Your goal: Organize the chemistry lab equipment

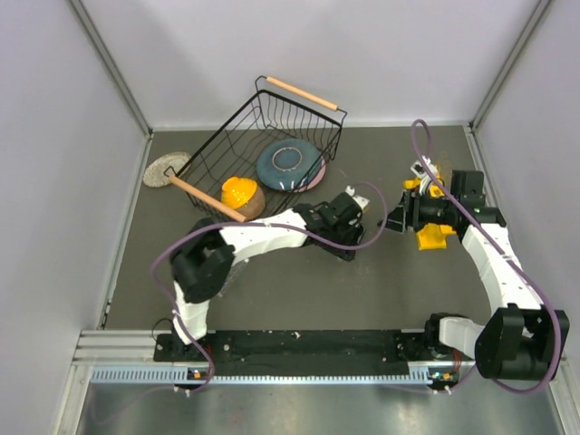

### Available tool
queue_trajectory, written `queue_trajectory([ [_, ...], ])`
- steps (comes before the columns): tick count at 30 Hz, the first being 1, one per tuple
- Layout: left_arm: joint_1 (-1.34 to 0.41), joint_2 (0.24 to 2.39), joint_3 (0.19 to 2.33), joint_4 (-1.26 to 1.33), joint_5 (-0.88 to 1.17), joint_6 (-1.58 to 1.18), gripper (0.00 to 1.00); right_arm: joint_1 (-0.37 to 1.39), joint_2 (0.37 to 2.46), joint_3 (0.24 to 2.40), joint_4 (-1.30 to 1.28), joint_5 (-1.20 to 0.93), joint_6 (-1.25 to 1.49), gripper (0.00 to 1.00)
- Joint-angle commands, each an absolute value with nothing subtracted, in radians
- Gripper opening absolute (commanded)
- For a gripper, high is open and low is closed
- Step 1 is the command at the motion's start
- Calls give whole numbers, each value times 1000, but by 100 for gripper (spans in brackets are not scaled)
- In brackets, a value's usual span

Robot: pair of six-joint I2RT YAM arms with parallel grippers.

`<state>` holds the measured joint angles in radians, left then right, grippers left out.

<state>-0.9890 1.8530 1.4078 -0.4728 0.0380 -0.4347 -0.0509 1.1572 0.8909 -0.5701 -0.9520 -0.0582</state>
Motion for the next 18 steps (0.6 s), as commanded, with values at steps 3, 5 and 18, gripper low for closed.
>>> queue_trajectory([
  [3, -997, 2028, 1558, -538, 9, -370, 54, -74, 1094, 858, -502, -983, -31, 57],
  [5, -1002, 2052, 1586, -548, 9, -362, 49, -74, 1091, 847, -491, -982, -26, 57],
  [18, -1022, 2187, 1675, -646, -124, -373, 29, -77, 1074, 819, -465, -992, -14, 58],
])
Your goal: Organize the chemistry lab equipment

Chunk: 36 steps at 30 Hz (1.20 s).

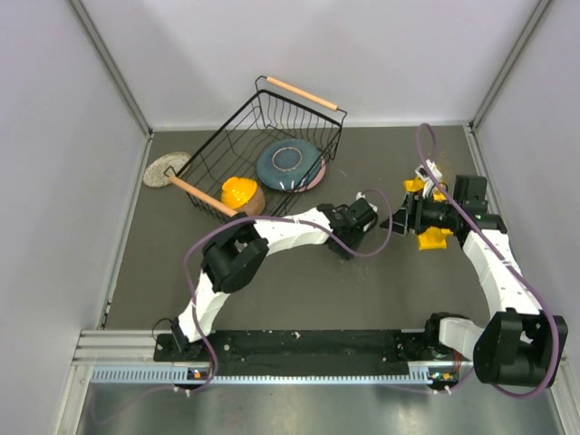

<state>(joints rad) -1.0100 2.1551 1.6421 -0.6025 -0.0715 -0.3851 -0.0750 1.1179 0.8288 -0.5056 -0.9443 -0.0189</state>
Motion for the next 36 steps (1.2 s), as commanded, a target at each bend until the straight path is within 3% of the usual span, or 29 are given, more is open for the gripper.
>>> queue_trajectory([
  [1, -1020, 2189, 1675, -652, -133, -376, 26, -75, 1072, 818, -463, -996, -15, 58],
  [5, -1022, 2169, 1645, -647, -118, -390, 2, -77, 1058, 808, -466, -1006, -28, 58],
  [10, -1023, 1892, 1386, -428, -39, -417, 0, -75, 1040, 805, -482, -1052, -46, 58],
  [14, -1029, 1593, 1033, -168, 70, -402, 0, -46, 1066, 837, -558, -1141, -110, 58],
  [17, -1043, 1370, 864, -35, 158, -377, 0, 79, 1066, 900, -697, -1190, -260, 72],
  [18, -1045, 1277, 833, -16, 167, -379, 0, 113, 1057, 910, -713, -1190, -314, 84],
  [21, -1046, 1116, 744, -18, 189, -390, 0, 199, 1032, 907, -713, -1274, -395, 98],
  [29, -1046, 917, 695, -71, 209, -414, 0, 440, 1135, 1025, -700, -1333, -423, 97],
  [36, -1046, 885, 715, -100, 206, -394, 0, 590, 1262, 1127, -660, -1272, -312, 80],
])
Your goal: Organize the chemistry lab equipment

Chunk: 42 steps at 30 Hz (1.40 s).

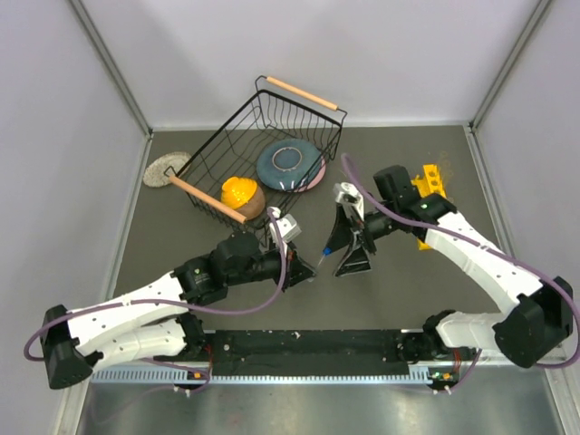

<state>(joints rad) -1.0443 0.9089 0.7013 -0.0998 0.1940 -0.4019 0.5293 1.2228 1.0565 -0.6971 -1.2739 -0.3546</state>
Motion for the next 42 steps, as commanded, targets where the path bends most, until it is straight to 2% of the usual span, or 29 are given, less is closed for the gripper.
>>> queue_trajectory([
  [1, -1045, 882, 721, -107, 204, -391, 0, 598, 1279, 1143, -655, -1255, -302, 78],
  [4, -1046, 870, 721, -120, 195, -387, 0, 623, 1296, 1157, -644, -1240, -287, 70],
  [7, -1046, 853, 709, -130, 173, -387, 0, 632, 1305, 1166, -643, -1232, -275, 54],
  [8, -1045, 844, 706, -130, 167, -387, 0, 632, 1307, 1166, -643, -1230, -273, 46],
  [10, -1045, 836, 698, -129, 149, -391, 0, 641, 1307, 1167, -643, -1215, -275, 38],
  [11, -1045, 827, 696, -129, 146, -391, 0, 644, 1307, 1167, -643, -1209, -275, 28],
  [14, -1046, 818, 693, -135, 124, -394, 0, 652, 1315, 1177, -641, -1195, -276, 13],
  [16, -1046, 816, 690, -143, 115, -400, 1, 658, 1319, 1192, -641, -1187, -278, 11],
  [18, -1045, 810, 690, -167, 91, -416, 9, 663, 1330, 1206, -643, -1180, -284, 9],
  [19, -1045, 805, 690, -175, 83, -420, 20, 661, 1335, 1210, -643, -1177, -287, 8],
  [22, -1039, 763, 696, -230, 16, -445, 45, 663, 1347, 1229, -643, -1158, -298, 7],
  [23, -1032, 729, 698, -245, 9, -448, 62, 664, 1350, 1235, -641, -1149, -304, 7],
  [26, -983, 642, 732, -362, -86, -454, 87, 664, 1364, 1252, -643, -1114, -343, 6],
  [29, -870, 568, 813, -501, -117, -427, 99, 681, 1368, 1243, -640, -1027, -429, 6],
  [33, -553, 593, 992, -629, -5, -328, 99, 784, 1382, 1198, -608, -847, -566, 7],
  [35, -465, 714, 1067, -731, 57, -293, 99, 882, 1396, 1193, -566, -772, -644, 7],
  [37, -364, 805, 1167, -800, 10, -279, 99, 980, 1413, 1204, -532, -726, -689, 7],
  [42, -218, 853, 1278, -811, -158, -261, 99, 1124, 1567, 1305, -404, -589, -778, 7],
])
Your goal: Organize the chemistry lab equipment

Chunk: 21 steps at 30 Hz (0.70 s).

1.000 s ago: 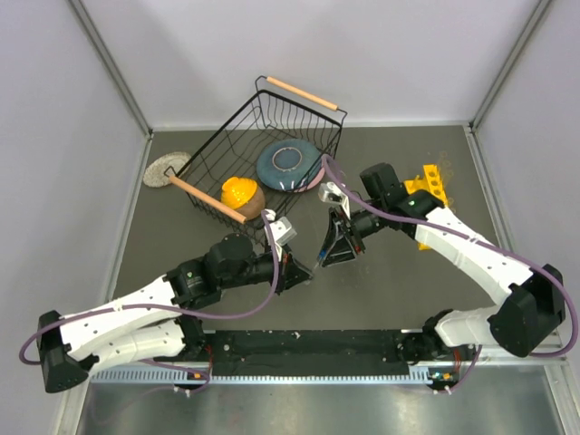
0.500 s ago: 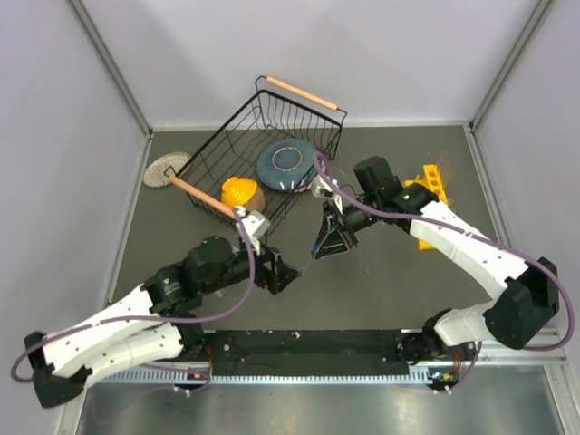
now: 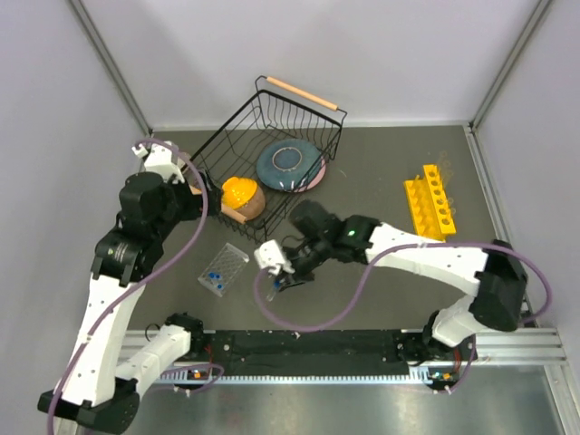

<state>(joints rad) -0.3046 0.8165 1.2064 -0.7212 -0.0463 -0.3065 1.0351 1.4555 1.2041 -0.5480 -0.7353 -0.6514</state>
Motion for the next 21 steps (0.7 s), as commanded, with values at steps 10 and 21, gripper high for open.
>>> queue_trajectory([
  [10, -192, 786, 1215, -819, -252, -247, 99, 1180, 1916, 1634, -371, -451, -712, 7],
  [21, -187, 733, 1149, -841, -278, -227, 99, 1180, 2031, 1701, -362, -396, -699, 8],
])
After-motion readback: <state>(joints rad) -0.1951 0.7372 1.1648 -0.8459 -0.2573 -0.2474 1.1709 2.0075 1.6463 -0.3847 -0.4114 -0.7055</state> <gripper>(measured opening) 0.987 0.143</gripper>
